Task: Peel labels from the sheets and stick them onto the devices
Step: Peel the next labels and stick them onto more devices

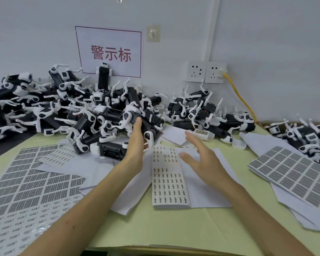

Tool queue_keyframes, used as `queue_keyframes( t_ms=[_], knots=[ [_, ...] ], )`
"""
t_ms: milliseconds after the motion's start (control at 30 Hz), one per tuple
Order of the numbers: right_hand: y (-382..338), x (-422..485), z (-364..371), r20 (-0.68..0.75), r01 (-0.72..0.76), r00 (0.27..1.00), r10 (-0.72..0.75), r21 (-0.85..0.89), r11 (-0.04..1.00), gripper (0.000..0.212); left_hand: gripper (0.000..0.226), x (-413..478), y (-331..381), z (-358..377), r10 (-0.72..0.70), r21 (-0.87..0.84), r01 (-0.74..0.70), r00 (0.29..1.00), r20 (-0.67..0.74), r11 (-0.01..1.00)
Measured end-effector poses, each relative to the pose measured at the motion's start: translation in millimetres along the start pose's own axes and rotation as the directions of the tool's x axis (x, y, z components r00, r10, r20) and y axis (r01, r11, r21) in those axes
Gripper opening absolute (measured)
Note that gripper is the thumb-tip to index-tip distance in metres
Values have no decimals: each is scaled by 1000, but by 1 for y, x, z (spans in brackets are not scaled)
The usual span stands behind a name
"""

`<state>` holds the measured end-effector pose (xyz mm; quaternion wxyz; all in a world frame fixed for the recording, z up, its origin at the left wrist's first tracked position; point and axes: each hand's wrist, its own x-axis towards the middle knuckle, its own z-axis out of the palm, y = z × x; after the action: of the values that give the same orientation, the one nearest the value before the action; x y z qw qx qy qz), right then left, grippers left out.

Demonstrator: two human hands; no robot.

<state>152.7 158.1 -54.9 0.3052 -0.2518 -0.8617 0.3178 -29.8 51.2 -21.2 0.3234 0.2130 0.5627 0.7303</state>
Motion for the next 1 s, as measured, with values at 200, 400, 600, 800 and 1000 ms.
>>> queue_keyframes(
  t_ms=[200, 400, 600, 800, 1000],
  knots=[
    [3, -3, 12, 299, 5, 952, 63, -222, 975, 84, 89, 5, 4, -8, -57, 66, 59, 998, -27, 996],
    [5, -1, 7, 352, 27, 927, 129, -406, 913, 76, 41, 0, 0, -11, -242, 27, 240, 968, 67, 970],
    [11, 4, 6, 117, -109, 980, 160, -358, 927, 41, 30, -7, 6, -12, -223, -46, 233, 962, 156, 971],
    [16, 3, 6, 119, -56, 990, 79, -184, 981, 58, 19, -5, 7, -14, -275, -71, 289, 948, 159, 955],
    [17, 4, 8, 146, -3, 989, 27, -159, 987, 67, 31, -7, 8, -14, -339, -95, 379, 896, 288, 921]
  ],
)
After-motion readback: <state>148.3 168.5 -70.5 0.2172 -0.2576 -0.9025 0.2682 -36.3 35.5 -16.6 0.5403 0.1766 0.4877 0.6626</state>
